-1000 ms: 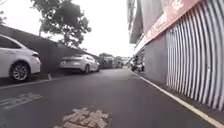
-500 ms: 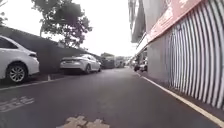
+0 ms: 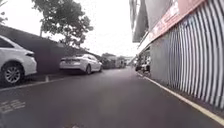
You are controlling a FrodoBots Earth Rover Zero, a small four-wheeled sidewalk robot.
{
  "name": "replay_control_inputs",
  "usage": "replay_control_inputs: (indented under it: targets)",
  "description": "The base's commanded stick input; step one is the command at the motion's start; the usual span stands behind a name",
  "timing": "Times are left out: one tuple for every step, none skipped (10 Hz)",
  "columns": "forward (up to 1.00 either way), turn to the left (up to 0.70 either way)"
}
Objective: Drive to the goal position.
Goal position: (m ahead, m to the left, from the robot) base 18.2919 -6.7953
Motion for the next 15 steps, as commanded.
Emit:
replay_control_inputs:
  targets:
    - [0.45, -0.27]
    - [0.45, -0.11]
    - [0.45, 0.0]
    - [0.45, 0.0]
    - [0.45, 0.0]
    - [0.45, 0.0]
    - [0.45, 0.0]
    - [0.45, 0.0]
    - [0.45, 0.0]
    - [0.45, 0.0]
    - [0.45, 0.0]
    - [0.45, 0.0]
    - [0.45, 0.0]
    - [0.45, 0.0]
    - [0.45, 0.0]
